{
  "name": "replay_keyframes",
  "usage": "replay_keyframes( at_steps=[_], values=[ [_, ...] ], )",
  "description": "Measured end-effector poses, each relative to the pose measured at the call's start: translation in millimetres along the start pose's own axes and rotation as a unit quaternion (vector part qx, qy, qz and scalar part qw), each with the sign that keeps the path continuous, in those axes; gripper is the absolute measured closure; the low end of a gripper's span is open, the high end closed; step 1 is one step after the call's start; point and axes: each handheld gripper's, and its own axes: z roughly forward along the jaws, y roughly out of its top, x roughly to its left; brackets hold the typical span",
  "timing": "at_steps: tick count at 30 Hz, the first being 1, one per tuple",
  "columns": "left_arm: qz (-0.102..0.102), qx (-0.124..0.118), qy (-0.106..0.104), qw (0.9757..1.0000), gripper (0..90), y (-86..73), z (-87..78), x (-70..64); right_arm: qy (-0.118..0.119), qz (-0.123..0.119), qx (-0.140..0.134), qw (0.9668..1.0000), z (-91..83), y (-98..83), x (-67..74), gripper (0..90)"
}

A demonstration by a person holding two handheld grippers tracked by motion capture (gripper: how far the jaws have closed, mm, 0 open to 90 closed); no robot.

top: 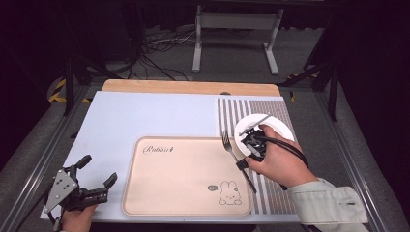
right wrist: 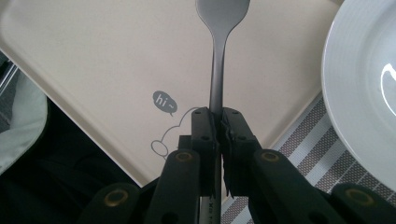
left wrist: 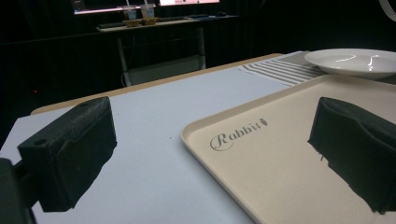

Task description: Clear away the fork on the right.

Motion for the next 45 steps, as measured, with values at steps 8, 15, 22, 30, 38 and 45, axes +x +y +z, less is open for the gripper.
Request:
replay_keyframes(
  at_steps=[8, 15, 22, 30, 38, 45],
  values=[
    [0.003, 0.000, 0.000, 1.0000, 1.4, 0.1, -0.2, 0.5, -0.021, 0.055, 0.004, 0.9983, 8.5, 4.7, 4.5, 84.9],
    [0.002, 0.000, 0.000, 1.0000, 1.4, 0.2, -0.2, 0.6, -0.020, 0.079, 0.016, 0.9965, 19.3, 8.3, 8.0, 84.9],
    [0.003, -0.001, -0.002, 1.0000, 1.4, 0.4, 0.0, 0.3, -0.030, 0.094, 0.038, 0.9944, 33.9, 11.8, 11.4, 84.8],
    [0.001, 0.000, -0.002, 1.0000, 1.4, 0.5, 0.1, 0.3, -0.034, 0.117, 0.056, 0.9910, 56.1, 14.0, 7.3, 84.8],
    [0.002, -0.001, -0.003, 1.0000, 1.4, 0.6, 0.1, 0.4, -0.036, 0.124, 0.074, 0.9889, 68.5, 16.8, 5.7, 84.7],
    [0.002, -0.001, -0.002, 1.0000, 1.5, 0.5, 0.1, 0.4, -0.036, 0.129, 0.091, 0.9868, 78.8, 18.7, 6.1, 84.7]
  ],
)
